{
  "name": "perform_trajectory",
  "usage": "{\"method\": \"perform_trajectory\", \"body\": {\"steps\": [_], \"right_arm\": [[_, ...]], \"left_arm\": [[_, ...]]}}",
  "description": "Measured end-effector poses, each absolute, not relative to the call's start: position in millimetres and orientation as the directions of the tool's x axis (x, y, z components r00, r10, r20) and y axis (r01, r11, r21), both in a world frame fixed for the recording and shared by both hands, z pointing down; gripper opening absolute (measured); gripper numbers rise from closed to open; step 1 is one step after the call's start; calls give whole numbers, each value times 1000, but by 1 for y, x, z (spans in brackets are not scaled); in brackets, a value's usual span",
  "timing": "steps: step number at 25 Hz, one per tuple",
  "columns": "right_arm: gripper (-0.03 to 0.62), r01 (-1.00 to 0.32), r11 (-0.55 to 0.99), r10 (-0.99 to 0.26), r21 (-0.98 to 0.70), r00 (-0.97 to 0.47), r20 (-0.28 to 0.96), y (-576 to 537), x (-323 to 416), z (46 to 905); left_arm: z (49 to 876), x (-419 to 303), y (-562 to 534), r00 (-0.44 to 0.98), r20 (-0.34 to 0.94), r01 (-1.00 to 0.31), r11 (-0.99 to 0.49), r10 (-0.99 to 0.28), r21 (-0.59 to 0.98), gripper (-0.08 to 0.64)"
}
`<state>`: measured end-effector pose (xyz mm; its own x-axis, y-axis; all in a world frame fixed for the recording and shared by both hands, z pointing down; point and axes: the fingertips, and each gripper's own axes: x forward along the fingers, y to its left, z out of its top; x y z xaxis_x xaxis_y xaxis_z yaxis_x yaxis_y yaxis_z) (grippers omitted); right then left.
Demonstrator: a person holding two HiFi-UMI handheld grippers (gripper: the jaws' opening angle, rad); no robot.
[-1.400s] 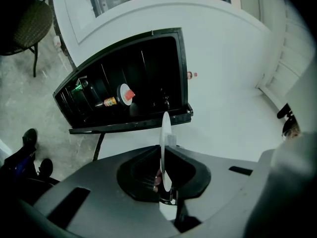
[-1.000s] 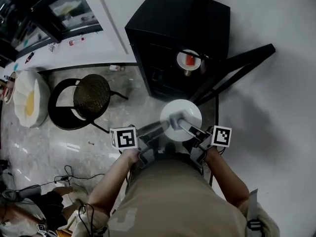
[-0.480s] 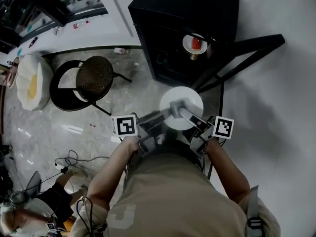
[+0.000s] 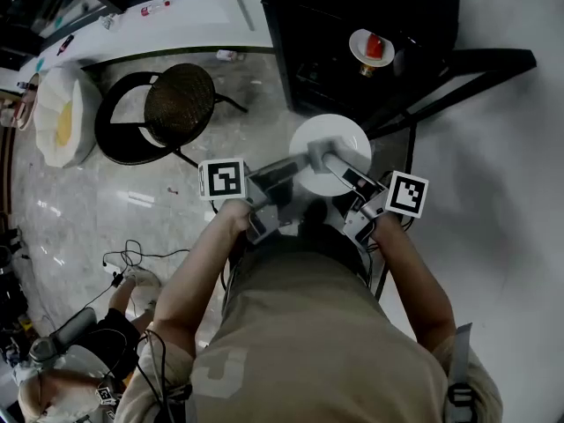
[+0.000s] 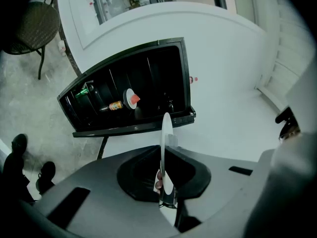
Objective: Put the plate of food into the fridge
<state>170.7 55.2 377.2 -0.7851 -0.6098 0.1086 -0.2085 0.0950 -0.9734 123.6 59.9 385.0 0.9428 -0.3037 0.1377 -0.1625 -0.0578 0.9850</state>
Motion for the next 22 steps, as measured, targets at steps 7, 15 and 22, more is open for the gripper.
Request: {"method": "perform_trajectory", "body": {"steps": [7, 15, 22], "right_arm": [[120, -293, 104, -591, -950, -787, 178, 30, 137, 386], [120, -367, 105, -597, -924, -767, 236, -3, 91, 394], [153, -454, 84, -638, -887, -708, 302, -24, 66, 403]], "left_arm": [[398, 91, 35, 942, 96, -108, -21, -321, 994, 21], [407, 43, 1, 953, 83, -107, -70, -293, 992, 21], [421, 10, -18, 960, 73, -86, -34, -272, 996, 20]]}}
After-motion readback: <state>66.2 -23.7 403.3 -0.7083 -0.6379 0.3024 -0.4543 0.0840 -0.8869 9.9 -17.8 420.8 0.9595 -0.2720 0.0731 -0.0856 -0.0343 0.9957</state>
